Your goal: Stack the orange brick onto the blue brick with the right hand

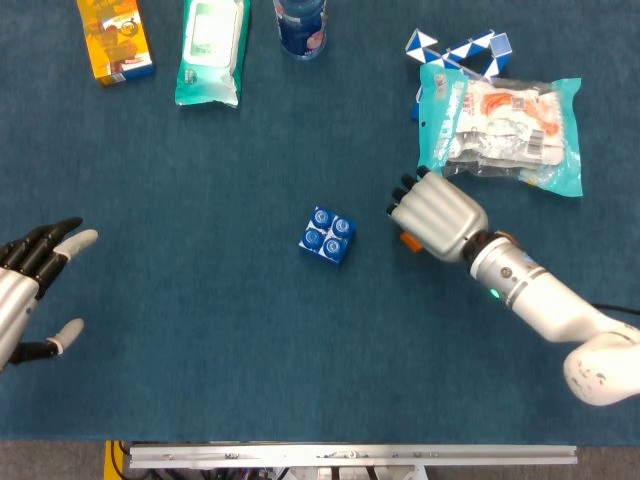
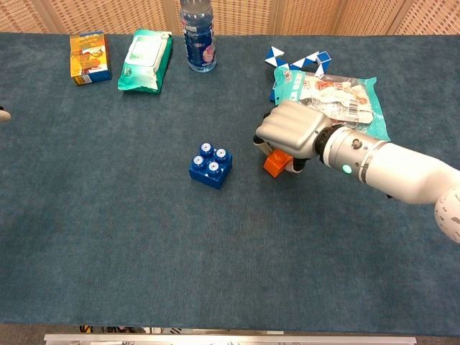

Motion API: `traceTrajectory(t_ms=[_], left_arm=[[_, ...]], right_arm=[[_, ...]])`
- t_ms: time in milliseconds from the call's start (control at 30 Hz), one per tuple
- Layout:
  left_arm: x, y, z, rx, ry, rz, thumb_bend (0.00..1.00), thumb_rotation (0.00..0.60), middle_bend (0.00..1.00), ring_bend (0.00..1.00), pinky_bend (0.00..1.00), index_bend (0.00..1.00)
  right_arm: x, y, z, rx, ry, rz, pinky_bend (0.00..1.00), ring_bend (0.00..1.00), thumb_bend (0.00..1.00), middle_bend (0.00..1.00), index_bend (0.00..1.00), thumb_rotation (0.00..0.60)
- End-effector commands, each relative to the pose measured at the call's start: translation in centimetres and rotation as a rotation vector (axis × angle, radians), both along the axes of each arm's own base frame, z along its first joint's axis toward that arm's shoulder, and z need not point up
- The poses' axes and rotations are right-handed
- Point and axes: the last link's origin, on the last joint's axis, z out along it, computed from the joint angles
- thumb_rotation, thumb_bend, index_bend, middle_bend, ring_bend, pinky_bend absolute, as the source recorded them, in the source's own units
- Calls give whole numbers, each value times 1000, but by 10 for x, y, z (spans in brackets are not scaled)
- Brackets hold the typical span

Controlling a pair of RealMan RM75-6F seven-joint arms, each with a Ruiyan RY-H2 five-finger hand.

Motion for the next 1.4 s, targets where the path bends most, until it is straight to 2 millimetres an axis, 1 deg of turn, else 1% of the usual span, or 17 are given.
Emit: traceTrajectory(t_ms=[33, 167, 267, 500, 1000, 1400], left_arm=[[0, 0, 0, 1, 0, 0, 274, 600, 90, 110, 218, 108], [1, 1, 1, 3, 0, 2, 274, 600, 90, 110, 218, 108], [1, 1, 1, 7, -1, 6, 275, 600, 90, 110, 218, 108], [2, 1, 2, 14, -2, 11, 275, 600, 90, 110, 219, 108], [5, 1, 5, 39, -6, 22, 275, 600, 90, 110, 218, 108], [5, 1, 6, 56, -1, 31, 275, 600, 90, 110, 218, 108]], right_arm=[[6, -1, 4, 4, -22, 4, 360, 304, 261, 432, 578, 600], [28, -4, 14, 26, -79, 31, 363, 307, 261, 436, 583, 600], [39, -7, 17, 43, -95, 58, 363, 307, 261, 437, 583, 600], [59, -11, 17, 89, -109, 114, 363, 307, 261, 439, 586, 600], [85, -18, 5, 180, -112, 208, 363, 309, 260, 439, 586, 600], [97, -23, 2, 232, -66, 283, 363, 309, 258, 440, 587, 600]])
